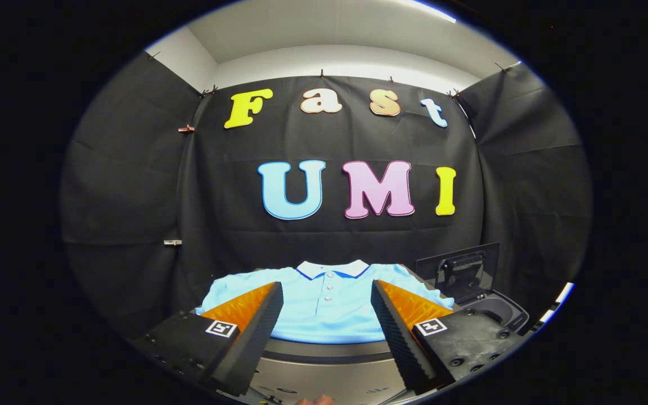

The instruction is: Put the clothes into the washing machine and then close the washing machine lid.

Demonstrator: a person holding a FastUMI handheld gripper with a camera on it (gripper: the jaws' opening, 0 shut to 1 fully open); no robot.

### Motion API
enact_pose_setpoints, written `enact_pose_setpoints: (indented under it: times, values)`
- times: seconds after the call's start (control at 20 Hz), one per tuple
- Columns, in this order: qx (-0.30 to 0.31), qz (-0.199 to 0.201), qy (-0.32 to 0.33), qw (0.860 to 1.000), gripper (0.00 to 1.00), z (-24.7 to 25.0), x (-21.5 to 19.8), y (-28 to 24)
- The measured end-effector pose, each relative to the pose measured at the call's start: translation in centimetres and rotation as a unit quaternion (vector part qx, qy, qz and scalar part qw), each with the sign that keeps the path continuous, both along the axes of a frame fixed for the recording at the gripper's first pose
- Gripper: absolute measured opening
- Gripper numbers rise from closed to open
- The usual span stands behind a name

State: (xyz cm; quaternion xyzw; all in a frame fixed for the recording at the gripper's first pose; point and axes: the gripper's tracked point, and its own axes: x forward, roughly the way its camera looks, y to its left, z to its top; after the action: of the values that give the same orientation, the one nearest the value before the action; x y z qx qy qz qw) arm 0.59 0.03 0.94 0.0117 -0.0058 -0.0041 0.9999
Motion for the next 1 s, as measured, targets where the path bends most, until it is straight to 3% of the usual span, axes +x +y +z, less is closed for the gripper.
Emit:
enact_pose_setpoints:
  times: [0.45, 1.0]
  values:
    - [-0.003, -0.004, 0.023, 1.0, 0.99, 1.2, 4.1, 0.2]
    - [0.003, -0.043, 0.166, 0.985, 0.99, -0.4, 13.6, -1.8]
